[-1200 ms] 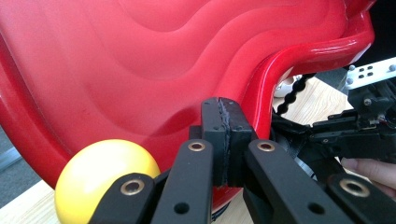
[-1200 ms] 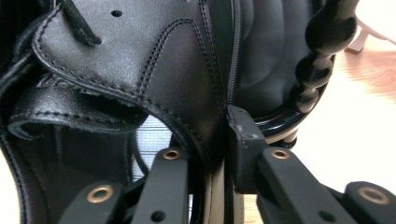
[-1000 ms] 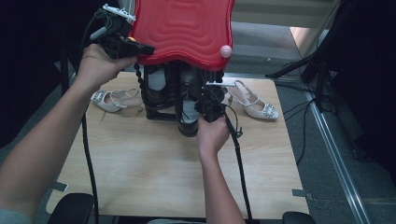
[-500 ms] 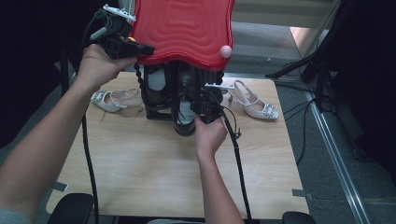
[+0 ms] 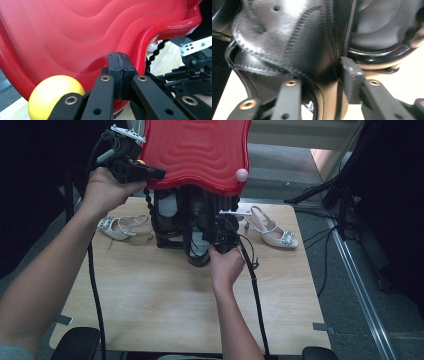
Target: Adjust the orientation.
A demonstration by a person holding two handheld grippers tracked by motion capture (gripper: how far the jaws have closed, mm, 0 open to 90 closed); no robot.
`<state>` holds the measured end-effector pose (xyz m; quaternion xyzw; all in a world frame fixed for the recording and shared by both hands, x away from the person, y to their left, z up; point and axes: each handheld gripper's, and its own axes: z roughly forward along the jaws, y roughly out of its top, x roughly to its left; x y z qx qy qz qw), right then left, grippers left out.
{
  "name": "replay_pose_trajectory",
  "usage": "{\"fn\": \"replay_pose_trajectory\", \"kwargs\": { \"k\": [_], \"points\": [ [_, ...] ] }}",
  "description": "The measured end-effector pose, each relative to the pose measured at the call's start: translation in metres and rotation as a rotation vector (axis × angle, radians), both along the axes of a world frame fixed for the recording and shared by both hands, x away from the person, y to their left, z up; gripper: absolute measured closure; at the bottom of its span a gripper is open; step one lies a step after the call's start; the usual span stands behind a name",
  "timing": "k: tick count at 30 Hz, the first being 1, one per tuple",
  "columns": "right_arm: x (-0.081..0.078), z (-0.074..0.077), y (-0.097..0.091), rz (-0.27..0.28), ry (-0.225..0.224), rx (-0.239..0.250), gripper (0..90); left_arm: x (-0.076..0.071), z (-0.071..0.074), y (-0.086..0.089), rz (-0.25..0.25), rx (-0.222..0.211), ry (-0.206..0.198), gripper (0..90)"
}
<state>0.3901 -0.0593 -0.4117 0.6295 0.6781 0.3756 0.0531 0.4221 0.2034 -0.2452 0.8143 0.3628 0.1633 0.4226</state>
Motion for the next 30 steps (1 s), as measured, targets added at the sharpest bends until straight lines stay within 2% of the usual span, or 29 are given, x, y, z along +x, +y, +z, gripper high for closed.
{"fn": "replay_pose_trajectory", "kwargs": {
  "k": [3,7,9,11,15,18,21,25,26,30],
  "points": [
    [0.003,0.002,-0.001,-0.029,0.002,-0.032,79.5,0.0,0.0,0.0,-0.002,0.004,0.001,90.0],
    [0.002,0.001,-0.003,-0.073,-0.01,-0.009,84.6,0.001,0.0,-0.001,0.001,0.005,0.003,90.0],
    [0.001,0.0,-0.006,-0.103,-0.015,0.025,87.1,0.0,0.0,-0.001,0.001,0.005,0.003,90.0],
    [0.001,0.002,-0.009,-0.119,-0.024,0.057,87.5,0.0,0.0,-0.001,-0.001,0.006,0.001,90.0],
    [-0.002,0.007,-0.009,-0.159,-0.072,0.048,87.0,0.0,0.0,-0.001,0.001,0.004,0.002,90.0],
    [-0.001,0.008,-0.009,-0.189,-0.091,0.061,87.4,0.0,0.0,-0.001,-0.001,0.005,0.0,90.0],
    [0.0,0.009,-0.011,-0.209,-0.104,0.095,87.2,0.0,0.0,-0.001,0.001,0.004,0.0,90.0],
    [0.002,0.013,-0.007,-0.229,-0.159,0.062,86.9,0.0,0.0,-0.001,0.0,0.004,-0.002,90.0],
    [0.002,0.014,-0.006,-0.242,-0.171,0.067,86.7,0.0,0.0,-0.001,0.001,0.003,-0.002,90.0],
    [0.011,0.014,-0.004,-0.265,-0.173,0.062,86.1,0.0,0.0,-0.001,0.0,0.001,-0.003,90.0]
  ]
}}
